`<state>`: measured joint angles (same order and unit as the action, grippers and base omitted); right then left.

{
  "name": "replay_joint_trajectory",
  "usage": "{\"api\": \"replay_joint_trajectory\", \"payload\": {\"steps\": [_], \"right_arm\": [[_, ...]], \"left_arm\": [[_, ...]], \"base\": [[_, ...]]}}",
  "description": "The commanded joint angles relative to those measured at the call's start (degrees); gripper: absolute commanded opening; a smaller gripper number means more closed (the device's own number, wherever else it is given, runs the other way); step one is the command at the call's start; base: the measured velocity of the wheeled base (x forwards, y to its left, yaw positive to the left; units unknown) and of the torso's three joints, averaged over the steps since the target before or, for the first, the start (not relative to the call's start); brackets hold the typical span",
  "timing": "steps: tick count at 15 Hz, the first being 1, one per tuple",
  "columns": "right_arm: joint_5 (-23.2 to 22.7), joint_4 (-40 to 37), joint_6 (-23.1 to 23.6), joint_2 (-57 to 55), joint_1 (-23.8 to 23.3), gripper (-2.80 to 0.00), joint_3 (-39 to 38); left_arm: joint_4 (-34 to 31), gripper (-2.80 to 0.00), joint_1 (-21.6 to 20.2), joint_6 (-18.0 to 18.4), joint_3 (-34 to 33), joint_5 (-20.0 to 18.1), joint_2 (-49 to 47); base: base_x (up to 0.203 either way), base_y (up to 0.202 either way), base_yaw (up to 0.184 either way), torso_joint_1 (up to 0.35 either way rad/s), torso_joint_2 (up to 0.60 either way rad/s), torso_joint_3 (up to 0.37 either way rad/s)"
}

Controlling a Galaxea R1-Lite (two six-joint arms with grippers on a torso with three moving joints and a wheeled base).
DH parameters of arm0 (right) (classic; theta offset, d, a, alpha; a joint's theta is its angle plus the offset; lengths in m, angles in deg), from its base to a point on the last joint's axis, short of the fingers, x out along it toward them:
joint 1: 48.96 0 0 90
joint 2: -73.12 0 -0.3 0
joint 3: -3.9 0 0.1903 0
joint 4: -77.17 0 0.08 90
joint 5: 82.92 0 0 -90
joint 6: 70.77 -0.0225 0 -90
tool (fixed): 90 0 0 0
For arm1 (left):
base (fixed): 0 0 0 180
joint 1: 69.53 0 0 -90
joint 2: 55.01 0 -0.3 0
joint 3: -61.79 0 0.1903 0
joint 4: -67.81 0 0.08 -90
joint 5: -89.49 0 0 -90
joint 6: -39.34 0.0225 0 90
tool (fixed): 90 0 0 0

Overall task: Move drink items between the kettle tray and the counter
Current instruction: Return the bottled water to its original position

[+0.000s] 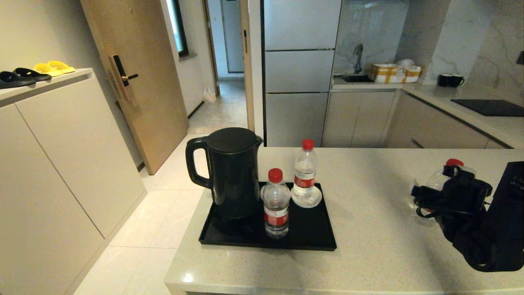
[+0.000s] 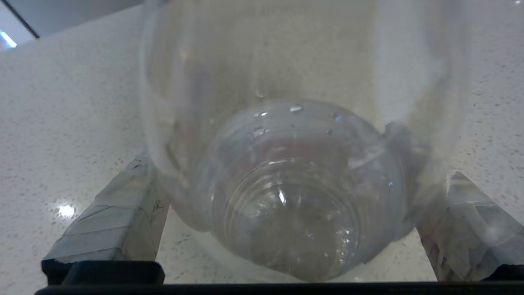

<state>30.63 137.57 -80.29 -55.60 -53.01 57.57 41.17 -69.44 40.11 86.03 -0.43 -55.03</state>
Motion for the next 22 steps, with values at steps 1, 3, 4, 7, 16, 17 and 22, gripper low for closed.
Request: {"api": "replay_joint_trajectory", "payload": {"steps": [1, 3, 4, 7, 16, 17, 22], "right_arm": [[-0.4, 0.3, 0.0, 0.1, -0.2, 0.00, 0.4], [-0.5, -0.4, 0.4, 0.4, -0.2, 0.00, 0.2], [-0.5, -0.7, 0.4, 1.0, -0.2, -2.80, 0.2], [-0.4, -0.7, 0.4, 1.7, -0.2, -2.80, -0.3], [-3.8, -21.9, -2.7, 23.2, 6.4, -2.80, 0.0], [-4.4, -29.2, -3.0, 28.3, 11.1, -2.80, 1.9], [-5.0, -42.9, -3.0, 30.2, 32.6, -2.80, 11.5]], "left_arm": [[-0.1, -2.80, 0.0, 0.0, 0.0, 0.0, -0.1], [-0.1, -2.80, 0.0, 0.0, 0.0, 0.0, -0.1], [-0.1, -2.80, 0.0, 0.0, 0.0, 0.0, -0.1], [-0.1, -2.80, 0.0, 0.0, 0.0, 0.0, -0.1], [0.0, -2.80, 0.0, 0.0, 0.0, 0.0, -0.1], [-0.1, -2.80, 0.0, 0.0, 0.0, 0.0, -0.1], [-0.1, -2.80, 0.0, 0.0, 0.0, 0.0, -0.1]], "base": [[0.000, 0.000, 0.000, 0.000, 0.00, 0.000], [0.000, 0.000, 0.000, 0.000, 0.00, 0.000], [0.000, 0.000, 0.000, 0.000, 0.00, 0.000], [0.000, 0.000, 0.000, 0.000, 0.00, 0.000], [0.000, 0.000, 0.000, 0.000, 0.00, 0.000], [0.000, 0.000, 0.000, 0.000, 0.00, 0.000], [0.000, 0.000, 0.000, 0.000, 0.00, 0.000]]}}
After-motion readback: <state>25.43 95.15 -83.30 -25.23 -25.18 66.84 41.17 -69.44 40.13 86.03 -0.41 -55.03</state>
